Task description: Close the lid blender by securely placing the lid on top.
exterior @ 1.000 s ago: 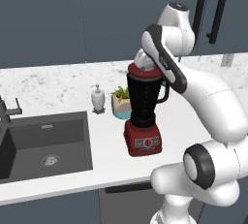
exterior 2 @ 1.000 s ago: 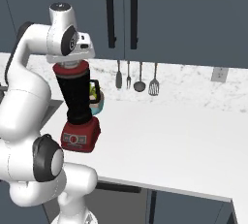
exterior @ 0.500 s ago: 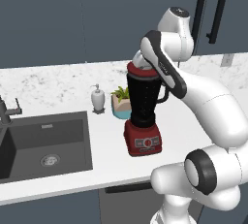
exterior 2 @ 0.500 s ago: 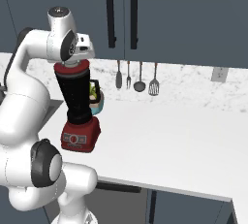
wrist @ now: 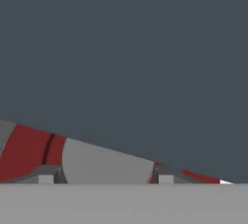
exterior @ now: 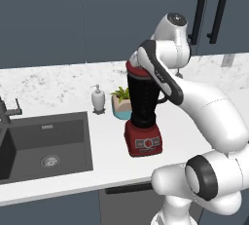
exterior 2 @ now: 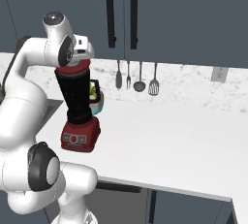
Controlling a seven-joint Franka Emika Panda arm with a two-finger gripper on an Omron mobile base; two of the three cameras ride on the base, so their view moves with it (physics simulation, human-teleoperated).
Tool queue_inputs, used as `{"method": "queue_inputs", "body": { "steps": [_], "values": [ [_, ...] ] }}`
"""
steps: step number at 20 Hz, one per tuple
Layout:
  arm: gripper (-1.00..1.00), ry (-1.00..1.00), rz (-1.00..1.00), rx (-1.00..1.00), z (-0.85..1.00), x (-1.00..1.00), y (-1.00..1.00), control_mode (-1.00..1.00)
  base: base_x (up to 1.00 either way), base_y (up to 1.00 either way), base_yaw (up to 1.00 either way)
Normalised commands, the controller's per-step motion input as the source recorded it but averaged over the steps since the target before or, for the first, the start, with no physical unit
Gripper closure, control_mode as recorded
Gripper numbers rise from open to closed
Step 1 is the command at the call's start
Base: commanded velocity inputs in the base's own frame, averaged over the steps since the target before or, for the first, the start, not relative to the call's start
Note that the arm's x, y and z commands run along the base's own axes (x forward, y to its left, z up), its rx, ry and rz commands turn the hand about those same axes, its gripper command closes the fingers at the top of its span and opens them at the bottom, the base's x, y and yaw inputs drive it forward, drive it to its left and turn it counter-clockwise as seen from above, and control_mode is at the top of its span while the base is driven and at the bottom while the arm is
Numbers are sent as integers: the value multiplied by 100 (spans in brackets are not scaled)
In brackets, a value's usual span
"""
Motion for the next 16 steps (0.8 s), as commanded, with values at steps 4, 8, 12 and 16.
{"method": "queue_inputs", "body": {
  "steps": [4,8,12,16],
  "values": [
    [100,0,0,0,0,26,0,-100,0,0,0],
    [100,3,0,0,-11,3,0,-100,0,0,0],
    [100,16,0,-5,-14,0,0,-100,0,0,0],
    [100,21,0,-7,-3,0,0,-100,0,0,0]
  ]
}}
